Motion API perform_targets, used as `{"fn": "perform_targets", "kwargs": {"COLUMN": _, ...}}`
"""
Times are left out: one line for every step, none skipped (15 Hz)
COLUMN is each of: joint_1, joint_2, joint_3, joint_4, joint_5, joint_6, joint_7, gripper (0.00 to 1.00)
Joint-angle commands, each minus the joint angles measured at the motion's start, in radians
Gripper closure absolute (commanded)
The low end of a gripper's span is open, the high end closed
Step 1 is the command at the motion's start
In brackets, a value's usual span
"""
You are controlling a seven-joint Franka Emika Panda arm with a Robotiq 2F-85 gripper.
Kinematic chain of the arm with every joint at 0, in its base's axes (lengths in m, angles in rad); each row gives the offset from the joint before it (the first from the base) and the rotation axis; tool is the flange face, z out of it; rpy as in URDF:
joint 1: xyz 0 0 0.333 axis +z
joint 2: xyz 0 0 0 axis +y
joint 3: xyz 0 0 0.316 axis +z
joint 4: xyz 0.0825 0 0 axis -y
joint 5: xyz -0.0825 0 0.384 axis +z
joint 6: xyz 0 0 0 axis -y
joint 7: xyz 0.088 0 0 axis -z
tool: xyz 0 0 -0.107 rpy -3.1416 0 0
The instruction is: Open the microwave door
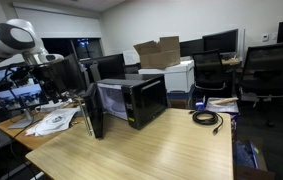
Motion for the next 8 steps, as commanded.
{"fn": "perform_targets", "kwargs": {"joint_1": -0.091, "joint_2": 0.025, "joint_3": 0.003, "joint_4": 0.139, "joint_5": 0.016, "joint_6": -0.081, "joint_7": -0.045, "gripper": 0.00}}
{"fn": "perform_targets", "kwargs": {"joint_1": -0.111, "joint_2": 0.038, "joint_3": -0.002, "joint_4": 0.171, "joint_5": 0.014, "joint_6": -0.080, "joint_7": -0.040, "gripper": 0.00}}
{"fn": "perform_targets", "kwargs": {"joint_1": -0.132, "joint_2": 0.052, "joint_3": -0.005, "joint_4": 0.205, "joint_5": 0.009, "joint_6": -0.075, "joint_7": -0.031, "gripper": 0.00}}
{"fn": "perform_targets", "kwargs": {"joint_1": -0.151, "joint_2": 0.070, "joint_3": -0.012, "joint_4": 0.228, "joint_5": 0.003, "joint_6": -0.049, "joint_7": -0.022, "gripper": 0.00}}
{"fn": "perform_targets", "kwargs": {"joint_1": -0.170, "joint_2": 0.094, "joint_3": -0.023, "joint_4": 0.244, "joint_5": 0.001, "joint_6": 0.002, "joint_7": -0.020, "gripper": 0.00}}
{"fn": "perform_targets", "kwargs": {"joint_1": -0.185, "joint_2": 0.117, "joint_3": -0.033, "joint_4": 0.252, "joint_5": 0.002, "joint_6": 0.061, "joint_7": -0.015, "gripper": 0.00}}
{"fn": "perform_targets", "kwargs": {"joint_1": -0.199, "joint_2": 0.144, "joint_3": -0.044, "joint_4": 0.261, "joint_5": 0.001, "joint_6": 0.123, "joint_7": -0.016, "gripper": 0.00}}
{"fn": "perform_targets", "kwargs": {"joint_1": -0.213, "joint_2": 0.178, "joint_3": -0.054, "joint_4": 0.270, "joint_5": -0.012, "joint_6": 0.189, "joint_7": -0.001, "gripper": 0.00}}
